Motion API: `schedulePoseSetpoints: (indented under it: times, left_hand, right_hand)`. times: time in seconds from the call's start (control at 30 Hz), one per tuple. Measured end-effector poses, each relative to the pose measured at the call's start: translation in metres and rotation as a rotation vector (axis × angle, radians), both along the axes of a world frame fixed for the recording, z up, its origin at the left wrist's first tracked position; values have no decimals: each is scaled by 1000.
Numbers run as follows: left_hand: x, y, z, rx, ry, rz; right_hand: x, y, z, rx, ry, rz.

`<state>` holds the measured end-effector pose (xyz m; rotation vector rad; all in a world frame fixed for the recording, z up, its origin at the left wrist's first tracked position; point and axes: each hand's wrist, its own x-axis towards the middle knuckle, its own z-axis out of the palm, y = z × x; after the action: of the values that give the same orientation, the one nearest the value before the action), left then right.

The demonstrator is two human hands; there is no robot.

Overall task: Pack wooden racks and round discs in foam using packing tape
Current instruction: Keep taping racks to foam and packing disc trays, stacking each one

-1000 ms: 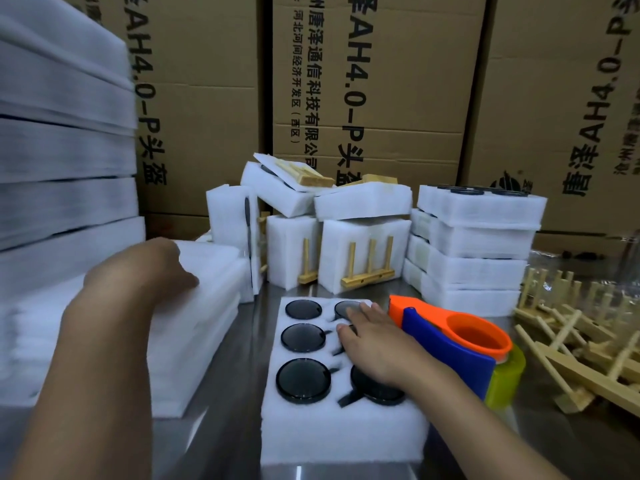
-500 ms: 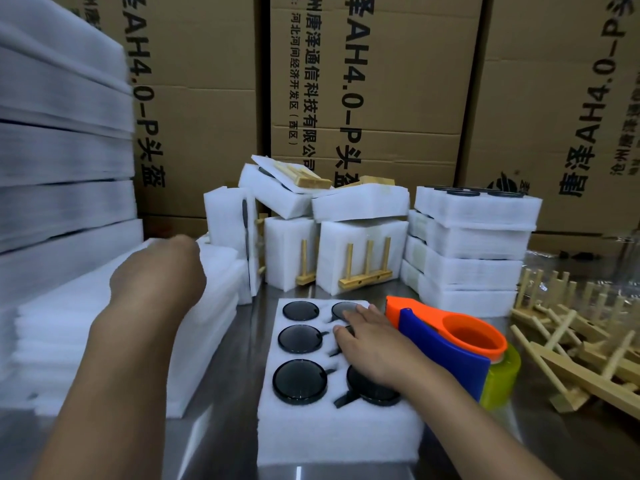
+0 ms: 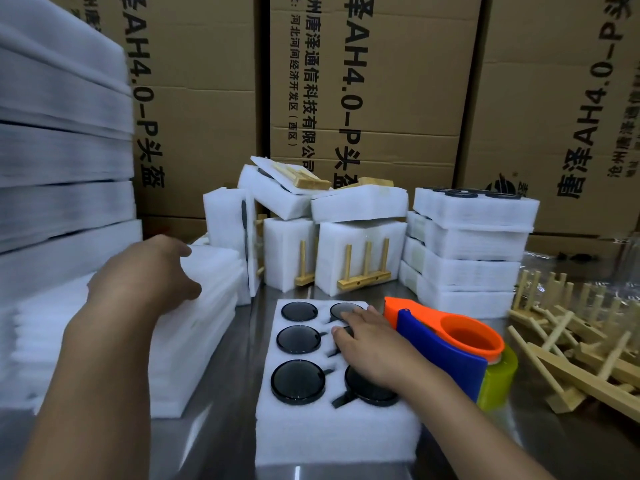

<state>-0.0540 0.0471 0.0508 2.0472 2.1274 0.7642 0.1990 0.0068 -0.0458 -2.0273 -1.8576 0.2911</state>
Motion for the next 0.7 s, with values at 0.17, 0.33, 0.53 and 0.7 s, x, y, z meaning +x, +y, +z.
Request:
schedulePoseSetpoints:
  times: [0.17,0.33,0.53,0.7]
  left_hand:
    - [4,-8,5,494,-9,-70]
    - [29,-41,12,954,-183,-406]
    - [85,-55,-9,1075,-24,-642]
    - [116,-65,-35,929,79,-965]
  right_hand:
    - [-1,-1,2,-1,2,-4]
    - [-4,-8,6,169,24,-38]
    - [-8,-26,23,607,917,-2]
    - [-2,-36,37,385,1519,153]
